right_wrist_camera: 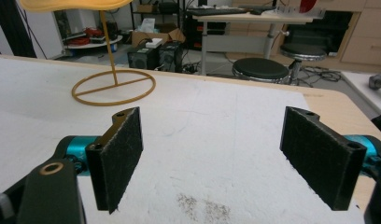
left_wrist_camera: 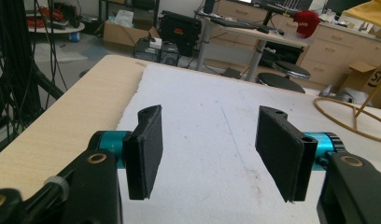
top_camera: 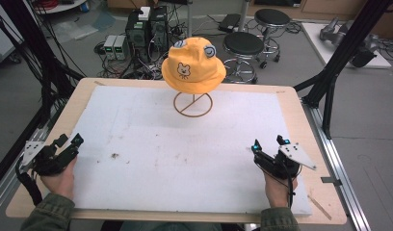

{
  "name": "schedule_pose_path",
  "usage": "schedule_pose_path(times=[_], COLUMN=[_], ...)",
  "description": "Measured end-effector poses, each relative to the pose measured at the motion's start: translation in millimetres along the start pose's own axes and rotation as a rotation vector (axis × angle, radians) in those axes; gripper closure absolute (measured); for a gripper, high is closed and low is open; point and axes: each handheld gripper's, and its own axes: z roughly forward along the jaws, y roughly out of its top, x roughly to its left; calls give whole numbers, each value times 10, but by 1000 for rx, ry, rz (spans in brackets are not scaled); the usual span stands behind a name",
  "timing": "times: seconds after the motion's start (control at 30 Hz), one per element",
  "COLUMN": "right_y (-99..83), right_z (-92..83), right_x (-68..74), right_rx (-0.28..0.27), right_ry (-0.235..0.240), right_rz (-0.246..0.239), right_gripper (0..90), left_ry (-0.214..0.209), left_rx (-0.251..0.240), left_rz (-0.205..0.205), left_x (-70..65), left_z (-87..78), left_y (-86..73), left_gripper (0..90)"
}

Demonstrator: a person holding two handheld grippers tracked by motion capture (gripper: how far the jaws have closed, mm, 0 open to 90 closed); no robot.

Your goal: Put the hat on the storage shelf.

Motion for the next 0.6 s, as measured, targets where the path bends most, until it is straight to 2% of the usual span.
schedule_pose_path(times=[0.17,0.27,0.4,0.43,0.5,0.57,0.6], right_y=[-114,-162,-193,-206,-269,-310,-320], right_z=[-29,-24,-43,-51,-80,-87,-93], right_x=[-15,-15,36,61,83,67,46], right_rx=[21,80,113,116,76,89,91], right_ry=[-3,-6,-11,-10,-12,-24,-28], right_rz=[7,23,9,3,-7,-12,4], right_gripper=[185,160,155,156,161,161,161], left_ry=[-6,-7,-20,-23,-28,-32,-32], left_rx=[6,7,18,22,19,20,17], left_rz=[0,-2,-5,-3,-3,-1,-1], left_x=[-6,-8,-17,-20,-37,-45,-48], left_z=[1,2,21,24,37,48,57], left_y=[-3,-5,-14,-14,-15,-15,-17], left_gripper=[416,416,415,415,416,415,415])
